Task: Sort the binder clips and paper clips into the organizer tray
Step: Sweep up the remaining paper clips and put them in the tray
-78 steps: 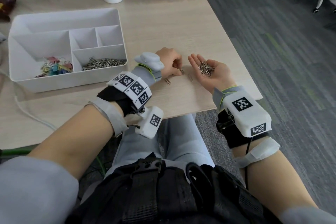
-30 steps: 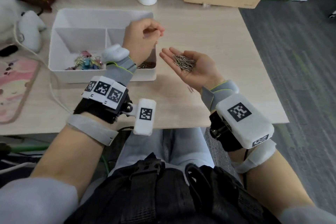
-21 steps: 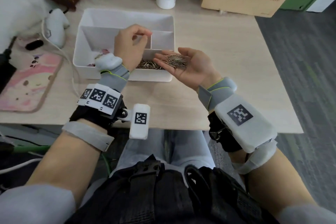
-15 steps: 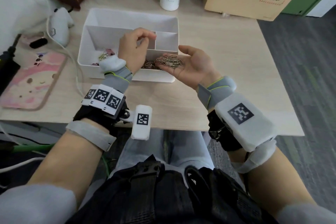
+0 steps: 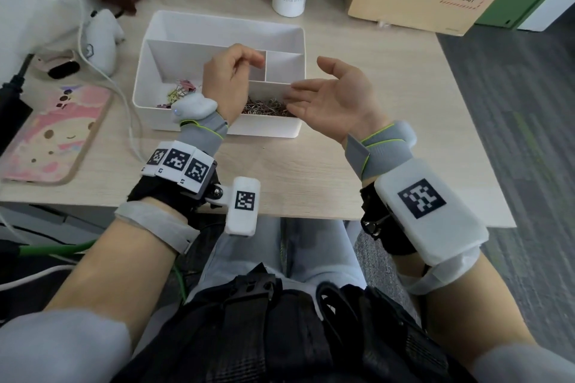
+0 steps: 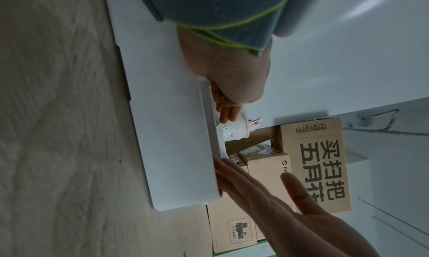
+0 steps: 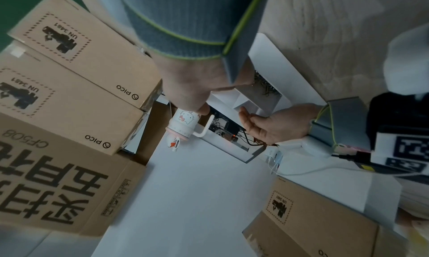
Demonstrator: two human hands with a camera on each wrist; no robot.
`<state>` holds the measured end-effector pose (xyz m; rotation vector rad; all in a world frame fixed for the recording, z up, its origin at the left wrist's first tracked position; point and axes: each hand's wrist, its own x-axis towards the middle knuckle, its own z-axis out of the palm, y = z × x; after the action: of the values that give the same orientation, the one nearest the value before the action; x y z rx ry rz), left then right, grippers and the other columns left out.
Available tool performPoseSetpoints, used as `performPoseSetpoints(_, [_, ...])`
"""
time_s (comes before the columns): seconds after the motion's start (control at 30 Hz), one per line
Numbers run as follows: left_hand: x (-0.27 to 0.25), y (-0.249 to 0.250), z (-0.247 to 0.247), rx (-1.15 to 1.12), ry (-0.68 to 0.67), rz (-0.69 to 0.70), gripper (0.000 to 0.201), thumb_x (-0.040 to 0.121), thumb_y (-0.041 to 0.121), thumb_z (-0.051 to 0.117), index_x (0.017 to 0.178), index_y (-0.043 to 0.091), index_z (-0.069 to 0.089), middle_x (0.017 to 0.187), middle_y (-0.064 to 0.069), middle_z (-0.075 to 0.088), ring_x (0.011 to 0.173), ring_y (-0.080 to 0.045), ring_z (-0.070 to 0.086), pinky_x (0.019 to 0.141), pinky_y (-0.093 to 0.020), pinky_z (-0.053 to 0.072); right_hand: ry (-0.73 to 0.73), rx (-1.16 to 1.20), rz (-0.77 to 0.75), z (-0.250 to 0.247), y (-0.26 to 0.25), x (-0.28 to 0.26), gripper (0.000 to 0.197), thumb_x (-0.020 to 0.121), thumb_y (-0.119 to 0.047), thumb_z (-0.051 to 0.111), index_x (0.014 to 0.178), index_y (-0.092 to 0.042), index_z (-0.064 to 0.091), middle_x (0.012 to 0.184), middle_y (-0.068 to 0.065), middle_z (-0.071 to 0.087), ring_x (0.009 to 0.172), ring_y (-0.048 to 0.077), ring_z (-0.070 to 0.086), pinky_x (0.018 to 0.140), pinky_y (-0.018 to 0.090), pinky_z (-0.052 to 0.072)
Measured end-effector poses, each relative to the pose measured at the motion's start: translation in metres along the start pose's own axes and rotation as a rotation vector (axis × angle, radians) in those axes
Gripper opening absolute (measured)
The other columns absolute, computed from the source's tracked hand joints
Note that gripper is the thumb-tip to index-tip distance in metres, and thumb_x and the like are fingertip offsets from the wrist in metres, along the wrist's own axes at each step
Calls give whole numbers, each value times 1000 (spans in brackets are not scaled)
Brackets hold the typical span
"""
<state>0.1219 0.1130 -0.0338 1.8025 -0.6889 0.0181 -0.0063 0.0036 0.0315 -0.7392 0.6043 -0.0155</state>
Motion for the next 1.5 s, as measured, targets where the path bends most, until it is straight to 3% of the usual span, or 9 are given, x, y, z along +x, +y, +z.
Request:
performPoseSetpoints(0.13, [-2,2,1,40,-22,14,28,85,2,41,91,8,67,91,0,68,85,-8,59,74,-7,40,5,-108,-50,-12,5,4,38,97,-24,33,96,3,60,103,19,61,112,30,55,106,35,39])
performPoseSetpoints(0.3, [-11,16,7,44,-67,38,22,81,7,48,91,10,67,91,3,68,92,-13,62,85,-25,48,94,-135,-191,-39,4,-1,27,95,-14,40,88,-3,62,79,9,73,72,21,71,67,27,60])
performPoseSetpoints(0.47, [-19,40,30,72,-198,162,18,81,11,56,95,10,68,94,6,67,93,0,58,87,-12,44,315,-347,-377,-76,1,-11,13,90,-12,50,86,-9,63,80,4,69,60,12,66,54,17,51])
performPoseSetpoints(0.6, [-28,60,58,17,-429,165,25,78,7,64,103,6,65,100,-1,66,84,8,59,86,-17,48,492,-590,-484,-103,-1,-19,11,86,-8,55,82,-14,63,77,1,67,52,7,61,46,12,43])
performPoseSetpoints(0.73, [-35,65,93,352,-749,146,54,74,19,74,124,11,55,129,-8,55,118,-19,51,102,-29,40,649,-809,-552,-132,-7,-29,13,80,-4,61,88,-12,67,70,-2,61,45,0,55,44,11,39])
performPoseSetpoints(0.87, [-39,60,110,563,-904,149,80,68,30,79,135,7,42,142,-13,42,131,-26,39,110,-31,29,722,-1038,-501,-155,-7,-34,23,72,0,66,94,-6,72,75,1,61,60,11,55,56,18,45])
performPoseSetpoints(1.03, [-49,59,115,497,-830,148,52,62,33,77,101,5,59,107,-13,62,102,-30,56,90,-41,44,735,-1155,-389,-174,-4,-42,33,62,-8,82,93,-8,71,71,-3,57,72,17,55,72,32,51])
performPoseSetpoints(1.37, [-56,55,119,357,-706,94,42,63,10,80,103,9,68,103,-11,67,92,-25,64,88,-38,51,625,-1300,-517,-182,6,-44,8,67,-4,75,74,-8,74,65,6,63,58,12,55,66,30,52])
performPoseSetpoints(1.5, [-50,51,114,400,-699,115,38,68,9,76,105,10,68,106,-11,66,94,-23,64,87,-29,48,544,-1372,-532,-184,5,-41,9,69,-5,73,73,-13,74,58,-10,58,49,-7,53,57,12,44])
